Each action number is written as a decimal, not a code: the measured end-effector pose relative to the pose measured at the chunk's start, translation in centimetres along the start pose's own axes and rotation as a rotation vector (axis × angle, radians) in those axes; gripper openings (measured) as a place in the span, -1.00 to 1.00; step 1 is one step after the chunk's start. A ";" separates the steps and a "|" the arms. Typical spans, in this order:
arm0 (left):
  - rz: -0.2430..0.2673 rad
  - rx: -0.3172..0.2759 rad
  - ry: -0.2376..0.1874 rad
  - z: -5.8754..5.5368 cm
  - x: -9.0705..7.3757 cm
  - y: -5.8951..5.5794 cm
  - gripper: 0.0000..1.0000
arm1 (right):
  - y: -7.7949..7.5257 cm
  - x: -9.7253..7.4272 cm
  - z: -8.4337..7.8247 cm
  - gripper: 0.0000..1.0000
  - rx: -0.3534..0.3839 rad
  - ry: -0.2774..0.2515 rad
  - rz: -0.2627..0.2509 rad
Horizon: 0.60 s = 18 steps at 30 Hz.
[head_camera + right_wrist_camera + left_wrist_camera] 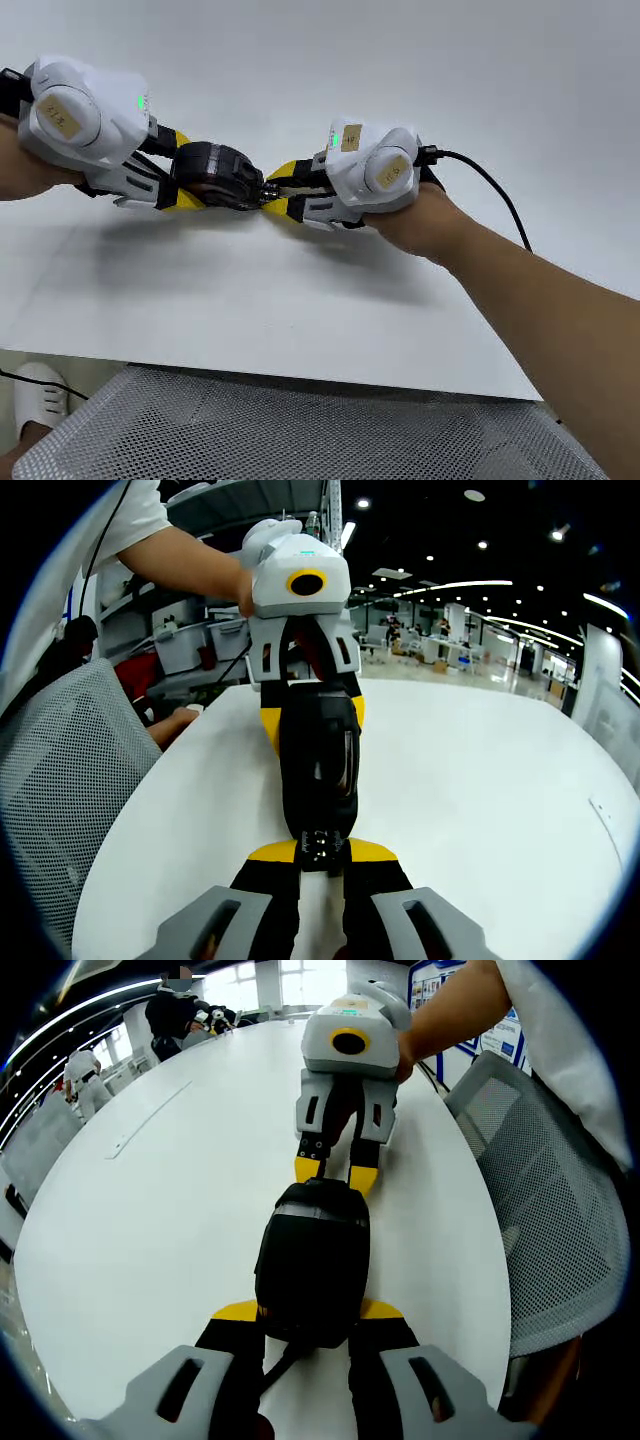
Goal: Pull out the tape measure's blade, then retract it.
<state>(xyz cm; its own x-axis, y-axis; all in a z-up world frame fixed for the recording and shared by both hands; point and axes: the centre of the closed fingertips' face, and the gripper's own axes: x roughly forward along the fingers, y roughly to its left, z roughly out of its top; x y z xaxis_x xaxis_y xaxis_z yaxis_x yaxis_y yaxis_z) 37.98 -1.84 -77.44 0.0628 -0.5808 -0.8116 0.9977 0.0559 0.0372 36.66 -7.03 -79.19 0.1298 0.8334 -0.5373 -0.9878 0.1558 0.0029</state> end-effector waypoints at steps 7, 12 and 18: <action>0.003 -0.001 -0.003 0.0 0.0 0.0 -0.47 | -0.1 0.0 0.0 -0.78 0.008 -0.009 0.003; 0.005 0.001 -0.003 0.0 -0.1 0.0 -0.47 | -0.1 0.1 0.0 -0.79 0.000 -0.009 0.002; 0.006 -0.003 -0.002 -0.1 -0.1 0.0 -0.48 | -0.1 0.0 0.0 -0.80 0.001 -0.014 0.006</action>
<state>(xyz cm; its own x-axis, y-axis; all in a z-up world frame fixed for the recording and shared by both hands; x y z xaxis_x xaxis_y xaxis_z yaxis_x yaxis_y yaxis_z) 37.94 -1.73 -77.41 0.0686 -0.5821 -0.8102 0.9973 0.0620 0.0399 36.72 -7.02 -79.16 0.1249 0.8415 -0.5257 -0.9885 0.1510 0.0069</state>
